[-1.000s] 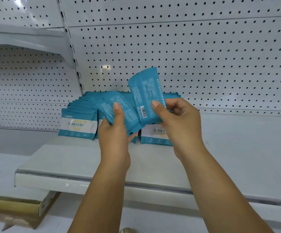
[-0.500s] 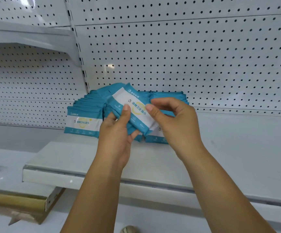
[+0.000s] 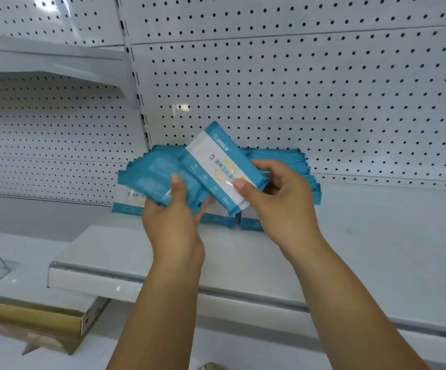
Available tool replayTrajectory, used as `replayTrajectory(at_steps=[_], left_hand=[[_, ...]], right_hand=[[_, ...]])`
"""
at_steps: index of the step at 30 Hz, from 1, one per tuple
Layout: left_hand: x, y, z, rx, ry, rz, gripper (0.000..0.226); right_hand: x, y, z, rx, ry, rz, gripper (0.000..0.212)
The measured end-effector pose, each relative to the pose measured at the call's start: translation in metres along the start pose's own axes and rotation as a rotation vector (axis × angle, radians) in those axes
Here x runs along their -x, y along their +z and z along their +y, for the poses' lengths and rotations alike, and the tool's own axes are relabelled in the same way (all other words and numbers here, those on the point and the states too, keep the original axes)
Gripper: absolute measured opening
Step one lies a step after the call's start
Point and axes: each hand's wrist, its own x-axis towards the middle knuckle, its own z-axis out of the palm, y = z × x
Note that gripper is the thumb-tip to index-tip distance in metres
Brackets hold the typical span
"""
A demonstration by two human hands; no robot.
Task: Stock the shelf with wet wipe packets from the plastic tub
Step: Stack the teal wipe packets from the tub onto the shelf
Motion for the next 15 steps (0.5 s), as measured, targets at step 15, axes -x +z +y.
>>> replayTrajectory(at_steps=[15], left_hand=[[-0.032, -0.042, 0.018, 0.076, 0.024, 0.291, 0.017]], right_hand=[[0.005, 0.035, 0.015, 0.508, -0.234, -0.224, 0.035]])
